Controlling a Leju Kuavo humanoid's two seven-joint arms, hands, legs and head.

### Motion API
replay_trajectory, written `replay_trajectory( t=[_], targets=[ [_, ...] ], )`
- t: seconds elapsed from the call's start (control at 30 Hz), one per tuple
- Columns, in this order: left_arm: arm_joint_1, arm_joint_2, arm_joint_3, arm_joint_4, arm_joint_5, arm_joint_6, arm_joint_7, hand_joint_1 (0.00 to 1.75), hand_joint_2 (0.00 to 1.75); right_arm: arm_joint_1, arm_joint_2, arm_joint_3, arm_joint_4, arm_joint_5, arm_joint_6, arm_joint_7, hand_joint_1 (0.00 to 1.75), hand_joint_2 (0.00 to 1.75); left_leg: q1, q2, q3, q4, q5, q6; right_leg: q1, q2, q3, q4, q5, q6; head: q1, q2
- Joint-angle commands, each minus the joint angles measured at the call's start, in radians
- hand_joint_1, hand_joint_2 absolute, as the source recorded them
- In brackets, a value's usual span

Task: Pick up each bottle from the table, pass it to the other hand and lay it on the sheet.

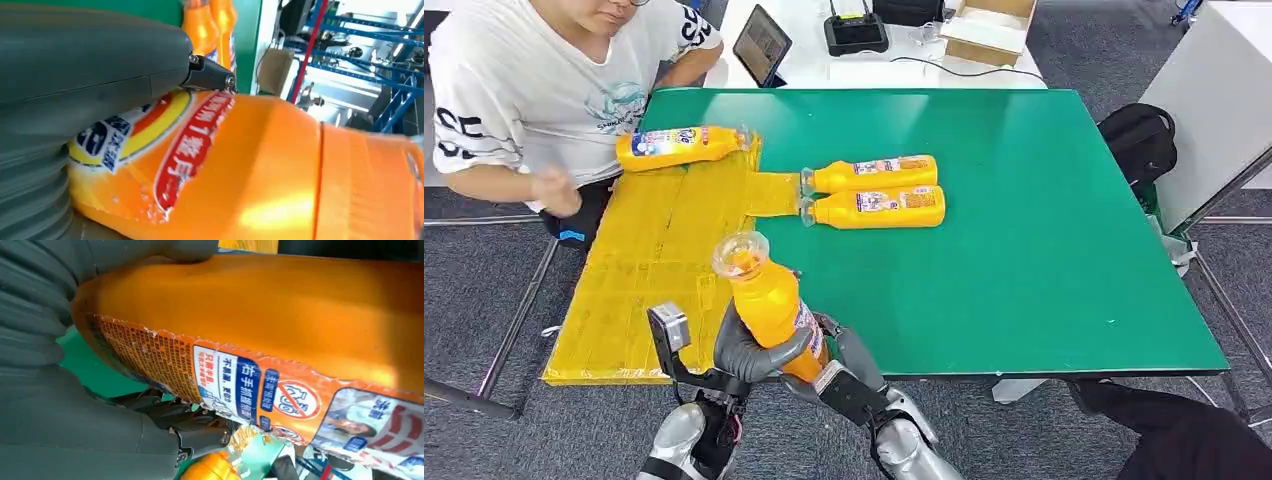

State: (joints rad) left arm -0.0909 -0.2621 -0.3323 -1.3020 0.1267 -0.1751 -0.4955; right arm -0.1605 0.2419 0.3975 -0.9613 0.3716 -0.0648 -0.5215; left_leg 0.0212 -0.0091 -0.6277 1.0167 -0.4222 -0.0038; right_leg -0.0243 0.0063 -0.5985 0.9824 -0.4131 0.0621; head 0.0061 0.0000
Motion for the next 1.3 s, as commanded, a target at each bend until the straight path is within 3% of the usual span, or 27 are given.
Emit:
replay_trajectory(
  t=[0.03,0.4,0.43,0.47,0.53,0.57,0.7,0.93,0.97,1.1,1.23,1.3],
  targets=[
    [-0.075,0.019,-0.023,0.035,-0.056,0.034,-0.014,1.75,1.75,0.000,-0.016,0.067,0.073,0.014,0.034,0.000,1.75,1.75,0.001,-0.001,0.004,-0.001,-0.001,0.001,0.001,-0.002,0.005,-0.001,-0.001,-0.003,0.000,0.000],
    [-0.079,0.013,-0.003,0.058,-0.040,0.021,0.006,1.75,1.75,0.007,-0.015,0.053,0.068,0.005,0.031,0.000,1.75,1.75,0.000,-0.001,0.002,-0.001,0.000,0.001,0.001,-0.002,0.003,-0.001,-0.001,-0.002,0.000,0.000],
    [-0.080,0.012,0.001,0.058,-0.037,0.021,0.007,1.75,1.75,0.010,-0.014,0.047,0.060,0.001,0.024,-0.001,1.64,1.75,0.001,-0.001,0.004,-0.001,-0.001,0.001,0.001,-0.003,0.005,-0.001,-0.001,-0.003,0.000,0.000],
    [-0.080,0.012,0.007,0.055,-0.033,0.023,0.007,1.75,1.75,0.013,-0.015,0.044,0.047,0.006,0.008,0.000,0.02,1.75,0.000,-0.001,0.002,-0.001,0.000,0.001,0.001,-0.002,0.003,-0.001,-0.001,-0.002,0.000,0.000],
    [-0.082,0.010,0.025,0.048,-0.030,0.041,0.005,1.75,1.75,0.018,-0.015,0.031,0.013,-0.007,0.003,0.009,0.00,1.75,0.000,-0.002,0.002,-0.001,0.000,0.001,0.001,-0.003,0.003,-0.001,-0.001,-0.002,0.000,0.000],
    [-0.087,0.010,0.036,0.046,-0.037,0.062,0.000,1.75,1.75,0.021,-0.022,0.028,-0.017,-0.017,0.011,0.009,0.00,0.00,0.000,-0.001,0.004,-0.001,-0.001,0.001,0.001,-0.003,0.005,-0.001,-0.002,-0.003,0.000,0.000],
    [-0.125,0.015,0.080,0.043,-0.092,0.160,-0.044,1.75,1.75,0.038,-0.041,0.011,-0.139,-0.064,0.050,0.024,0.00,0.00,0.000,-0.001,0.001,0.000,0.000,0.001,0.001,-0.002,0.002,0.000,-0.001,-0.002,0.000,0.000],
    [-0.187,0.030,0.143,0.049,-0.165,0.281,-0.082,1.75,1.75,0.031,-0.050,0.012,-0.201,-0.083,0.064,0.037,0.00,0.00,0.000,0.000,0.002,0.000,0.000,0.001,0.001,-0.001,0.002,0.000,0.000,-0.002,0.000,0.000],
    [-0.197,0.030,0.158,0.061,-0.220,0.354,-0.112,1.75,1.75,0.034,-0.048,0.012,-0.213,-0.092,0.060,0.033,0.00,0.00,0.000,0.000,0.004,0.000,-0.001,0.001,0.001,-0.002,0.004,0.000,-0.001,-0.004,0.000,0.000],
    [-0.256,0.069,0.205,0.128,-0.420,0.576,-0.148,1.75,1.75,0.039,-0.028,0.006,-0.268,-0.089,-0.041,-0.004,0.00,0.00,0.000,0.001,0.003,-0.001,0.000,0.001,0.000,0.000,0.003,0.000,0.000,-0.003,0.000,0.000],
    [-0.268,0.075,0.225,0.150,-0.421,0.567,-0.154,1.75,1.75,0.038,-0.030,0.015,-0.286,-0.092,-0.048,0.006,0.00,0.00,0.000,0.000,0.003,-0.001,0.000,0.001,0.001,-0.001,0.004,0.000,-0.001,-0.003,0.000,0.000],
    [-0.283,0.083,0.225,0.184,-0.509,0.650,-0.154,1.75,1.75,0.042,-0.024,0.009,-0.303,-0.092,-0.101,-0.016,0.00,0.00,0.000,0.001,0.005,-0.001,-0.001,0.001,0.001,0.000,0.005,0.000,-0.001,-0.003,0.000,0.000]
  ],
)
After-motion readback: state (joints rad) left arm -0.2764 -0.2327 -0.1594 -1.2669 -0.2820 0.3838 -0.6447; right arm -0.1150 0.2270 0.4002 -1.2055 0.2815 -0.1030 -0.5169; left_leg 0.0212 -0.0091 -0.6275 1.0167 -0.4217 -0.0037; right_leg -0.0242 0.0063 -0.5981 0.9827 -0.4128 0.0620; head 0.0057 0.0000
